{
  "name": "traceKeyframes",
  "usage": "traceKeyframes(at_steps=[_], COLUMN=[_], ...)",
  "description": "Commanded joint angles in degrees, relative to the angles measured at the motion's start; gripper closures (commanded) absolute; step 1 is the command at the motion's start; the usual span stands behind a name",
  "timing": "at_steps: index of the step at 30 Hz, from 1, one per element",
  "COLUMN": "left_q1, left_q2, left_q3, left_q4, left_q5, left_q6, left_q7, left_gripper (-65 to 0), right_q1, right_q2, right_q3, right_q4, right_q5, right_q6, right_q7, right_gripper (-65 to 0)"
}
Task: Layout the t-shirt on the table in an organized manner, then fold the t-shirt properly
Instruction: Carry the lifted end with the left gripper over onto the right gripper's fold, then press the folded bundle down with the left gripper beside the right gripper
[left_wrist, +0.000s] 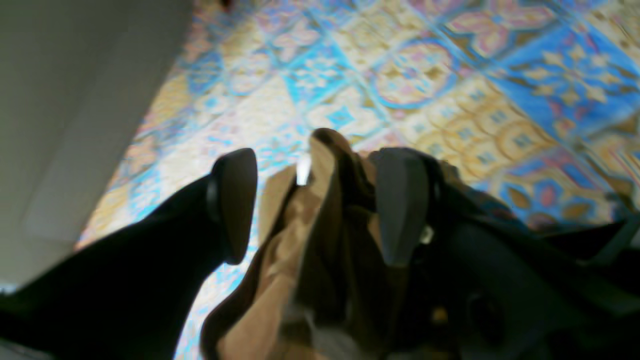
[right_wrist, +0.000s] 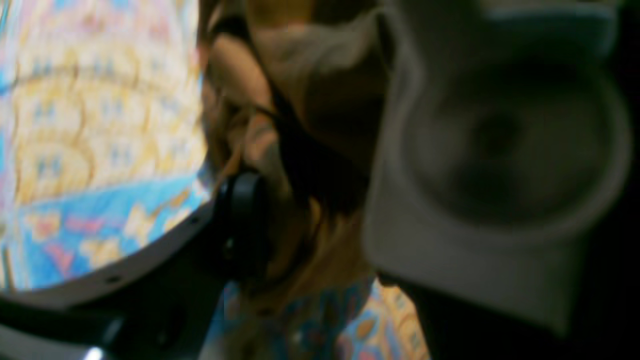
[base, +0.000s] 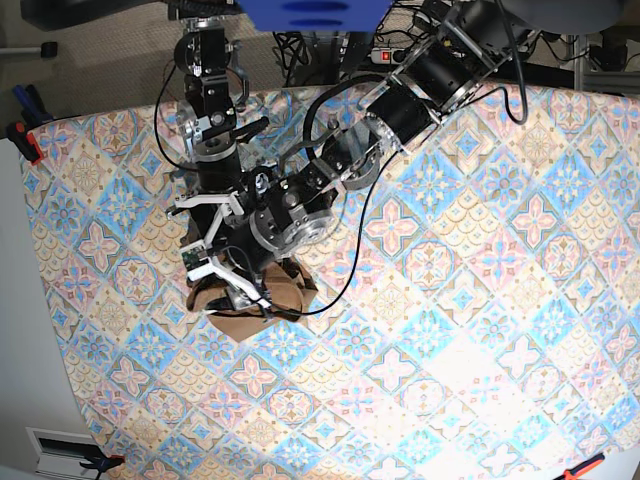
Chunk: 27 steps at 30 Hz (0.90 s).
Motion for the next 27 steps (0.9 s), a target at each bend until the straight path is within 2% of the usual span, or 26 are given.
traceKeyframes(at_steps=[1, 3, 5, 10, 16, 24, 27], left_q1=[-1.30, 0.02, 0.46, 0.11, -0.24, -0.42, -1.91], left_q2=[4.14, 4.14, 4.14, 2.92, 3.09, 2.92, 2.92], left_q3=[-1.71, -5.49, -8.92, -13.93, -18.33, -18.77, -21.40], left_q4=[5.49, 6.02, 5.58, -0.05, -1.63, -2.51, -6.81], left_q5=[-11.76, -11.15, -11.06, -11.67, -11.67, -11.15, -11.15], left_q6=[2.56, 6.25, 8.45, 8.98, 8.89, 8.89, 8.89], left_q7=[-10.08, -10.08, -9.99, -10.17, -10.17, -10.17, -10.17], left_gripper=[-35.9, -35.0, -33.3, -27.5, -21.0, -20.1, -20.1], right_q1=[-0.22, -0.22, -0.22, -0.40, -0.40, -0.48, -0.48], right_q2=[0.05, 0.05, 0.05, 0.05, 0.05, 0.05, 0.05], right_q3=[0.22, 0.22, 0.22, 0.22, 0.22, 0.22, 0.22], right_q4=[-1.93, -1.93, -1.93, -2.19, -3.95, -3.95, -3.60], right_q5=[-0.28, -0.28, -0.28, -0.28, -0.28, -0.28, -0.28], right_q6=[3.37, 3.37, 3.37, 3.37, 3.37, 3.37, 3.37], right_q7=[-9.12, -9.12, -9.12, -9.12, -9.12, -9.12, -8.85], right_gripper=[-31.2, -31.2, -31.2, -31.2, -31.2, -31.2, -31.2])
